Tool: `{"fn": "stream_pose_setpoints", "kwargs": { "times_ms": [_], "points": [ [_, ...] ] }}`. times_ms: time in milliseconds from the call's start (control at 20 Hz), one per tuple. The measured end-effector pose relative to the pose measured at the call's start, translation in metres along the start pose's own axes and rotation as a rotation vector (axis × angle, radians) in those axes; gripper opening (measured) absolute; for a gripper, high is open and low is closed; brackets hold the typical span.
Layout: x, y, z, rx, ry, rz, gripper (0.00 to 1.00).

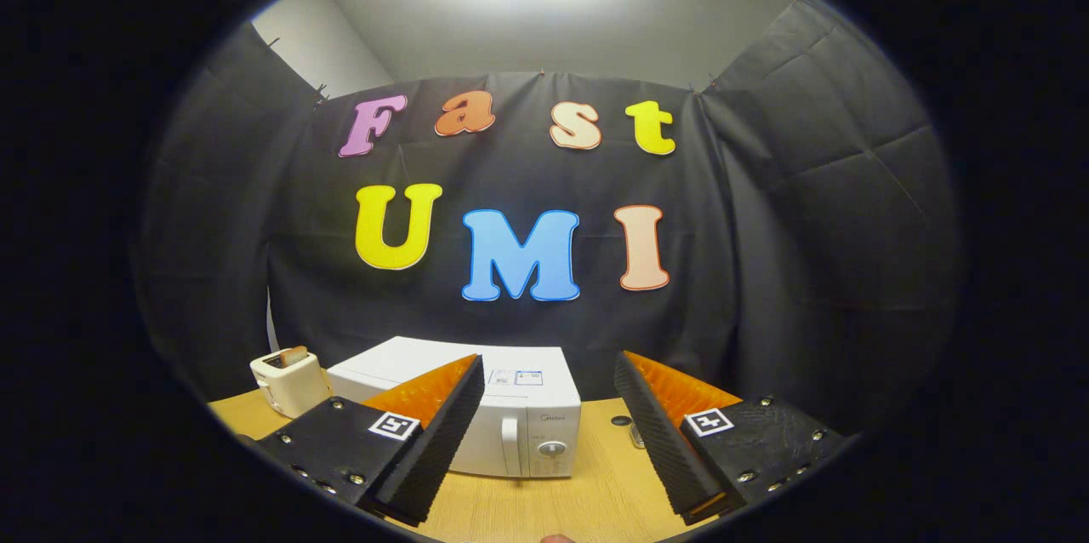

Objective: Open the microwave, put the food inside, and close the microwave door.

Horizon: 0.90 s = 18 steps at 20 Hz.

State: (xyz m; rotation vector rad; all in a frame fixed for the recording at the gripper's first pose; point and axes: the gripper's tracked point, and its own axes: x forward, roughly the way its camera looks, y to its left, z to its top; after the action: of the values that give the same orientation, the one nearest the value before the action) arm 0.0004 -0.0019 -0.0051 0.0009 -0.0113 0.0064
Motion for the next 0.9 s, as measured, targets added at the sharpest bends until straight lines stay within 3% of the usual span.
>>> {"fn": "stream_pose_setpoints", "kwargs": {
  "times_ms": [900],
  "points": [
    [0.066, 0.027, -0.054, 0.005, 0.076, 0.106, 0.98]
  ]
}}
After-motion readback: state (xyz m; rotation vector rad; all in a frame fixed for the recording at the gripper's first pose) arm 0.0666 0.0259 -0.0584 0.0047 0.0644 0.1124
